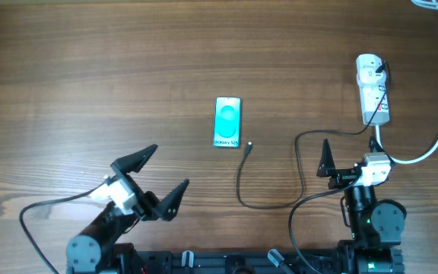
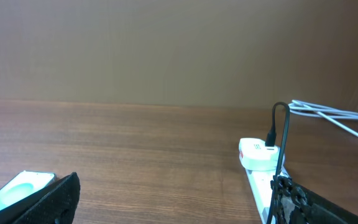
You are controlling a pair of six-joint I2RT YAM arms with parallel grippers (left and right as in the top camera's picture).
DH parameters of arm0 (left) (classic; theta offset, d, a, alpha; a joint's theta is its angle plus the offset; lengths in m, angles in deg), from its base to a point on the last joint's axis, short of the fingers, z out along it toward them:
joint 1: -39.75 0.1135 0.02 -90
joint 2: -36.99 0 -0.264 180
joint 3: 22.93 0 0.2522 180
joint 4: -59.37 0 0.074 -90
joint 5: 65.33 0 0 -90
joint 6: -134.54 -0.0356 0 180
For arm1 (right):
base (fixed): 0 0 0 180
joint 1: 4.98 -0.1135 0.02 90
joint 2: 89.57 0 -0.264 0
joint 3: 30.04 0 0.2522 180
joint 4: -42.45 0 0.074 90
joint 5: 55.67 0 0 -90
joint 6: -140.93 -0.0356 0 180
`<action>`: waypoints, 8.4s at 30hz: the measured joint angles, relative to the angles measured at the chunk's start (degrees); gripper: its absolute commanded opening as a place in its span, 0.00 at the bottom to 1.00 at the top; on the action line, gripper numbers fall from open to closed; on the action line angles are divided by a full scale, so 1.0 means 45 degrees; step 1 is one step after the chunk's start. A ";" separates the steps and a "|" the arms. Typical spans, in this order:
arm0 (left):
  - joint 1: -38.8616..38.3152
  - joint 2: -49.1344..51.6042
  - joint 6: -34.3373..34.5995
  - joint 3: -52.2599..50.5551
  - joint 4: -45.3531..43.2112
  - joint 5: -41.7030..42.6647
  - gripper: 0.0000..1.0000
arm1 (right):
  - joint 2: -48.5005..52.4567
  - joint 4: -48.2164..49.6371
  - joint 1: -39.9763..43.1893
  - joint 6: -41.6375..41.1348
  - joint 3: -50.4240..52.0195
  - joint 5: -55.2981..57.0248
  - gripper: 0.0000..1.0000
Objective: Plug charger to phone and switch on socket
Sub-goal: 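Swing the left arm up and over toward the blue phone, then lower the open left gripper down over the phone's bottom edge, then close the left gripper on the phone's lower end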
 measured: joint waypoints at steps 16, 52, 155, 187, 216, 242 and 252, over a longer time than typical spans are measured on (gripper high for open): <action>-0.0019 0.8704 -0.1151 1.2638 1.4319 -0.0937 1.00 | 0.0000 -0.0029 0.0000 0.0000 0.0000 0.0000 1.00; -0.7830 2.6568 0.2647 2.6986 2.4217 -1.0146 1.00 | 0.0000 -0.0034 0.0000 0.0000 0.0005 0.0000 1.00; -0.7888 2.8356 0.1588 2.1527 1.7291 -1.0574 1.00 | 0.0000 -0.0029 0.0000 0.0000 0.0005 0.0000 1.00; -0.7883 2.8307 0.1579 2.1488 1.7121 -1.0409 1.00 | 0.0000 -0.0029 0.0000 0.0000 0.0005 0.0000 1.00; -0.8058 2.8307 0.1632 2.1434 1.6951 -1.0773 1.00 | 0.0000 -0.0029 0.0000 0.0000 0.0005 0.0000 1.00; -0.8092 2.8307 0.1627 2.1425 1.6543 -1.0909 1.00 | 0.0000 -0.0029 0.0000 0.0000 0.0005 0.0000 1.00; -0.8102 2.8307 0.1617 2.1430 1.7437 -1.0511 1.00 | 0.0000 -0.0029 0.0000 0.0000 0.0005 0.0000 1.00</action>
